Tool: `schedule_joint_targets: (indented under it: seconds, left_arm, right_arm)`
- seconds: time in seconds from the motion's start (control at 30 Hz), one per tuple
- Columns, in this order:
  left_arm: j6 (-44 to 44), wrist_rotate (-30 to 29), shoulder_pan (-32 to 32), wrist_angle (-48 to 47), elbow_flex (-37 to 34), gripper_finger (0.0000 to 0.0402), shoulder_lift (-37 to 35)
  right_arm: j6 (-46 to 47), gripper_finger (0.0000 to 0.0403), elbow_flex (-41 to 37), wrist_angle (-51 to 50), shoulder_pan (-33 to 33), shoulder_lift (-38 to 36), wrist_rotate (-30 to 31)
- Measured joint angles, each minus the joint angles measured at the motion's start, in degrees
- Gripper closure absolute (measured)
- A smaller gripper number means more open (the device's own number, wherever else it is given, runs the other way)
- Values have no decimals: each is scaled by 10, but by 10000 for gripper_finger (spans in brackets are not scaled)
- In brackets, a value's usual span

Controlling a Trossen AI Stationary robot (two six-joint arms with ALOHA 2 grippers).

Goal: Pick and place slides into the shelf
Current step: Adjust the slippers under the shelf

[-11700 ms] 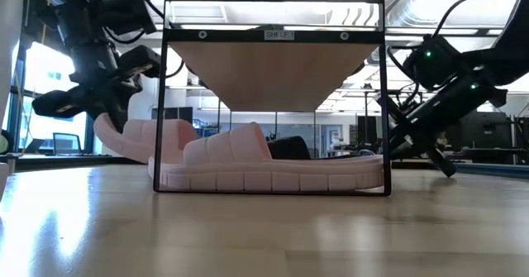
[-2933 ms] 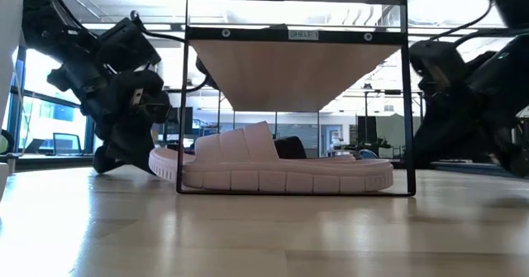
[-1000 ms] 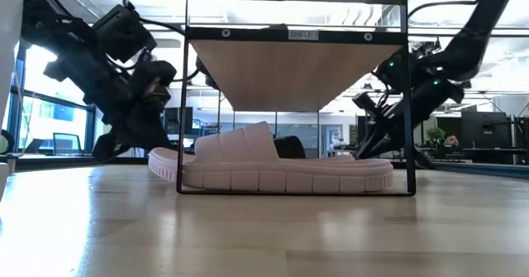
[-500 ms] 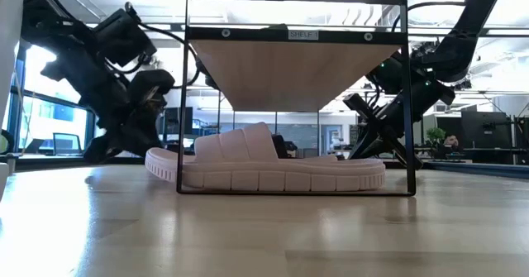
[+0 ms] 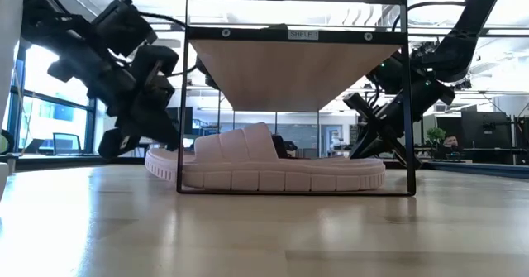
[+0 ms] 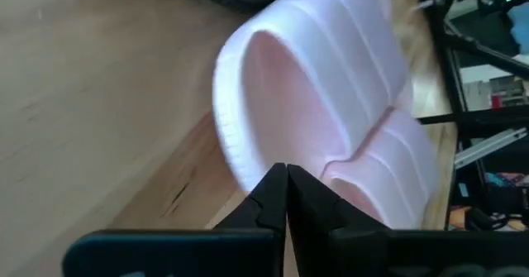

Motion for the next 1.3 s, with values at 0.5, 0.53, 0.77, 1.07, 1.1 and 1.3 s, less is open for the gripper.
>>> schedule_joint_targets:
  seconds: [0.5,0.53,0.77,1.07,1.1,1.3]
  left_arm:
    - [-14,-2,0,67,2,401,76]
    - [-14,-2,0,68,2,401,79]
    - [-14,-2,1,31,2,401,76]
    - [-16,-1,0,-94,2,401,4]
    - [-16,-2,0,-113,2,401,-11]
    - [-24,39,-2,-179,2,401,-88]
  right_arm:
    - [-6,403,0,22,0,0,-25]
    - [-6,403,0,22,0,0,-25]
    - [-3,403,0,4,0,-1,-8]
    - [-33,403,-1,-51,-22,-59,69]
    - [-42,403,-1,-65,-26,-69,78]
    - [-57,403,-1,-80,-60,-84,83]
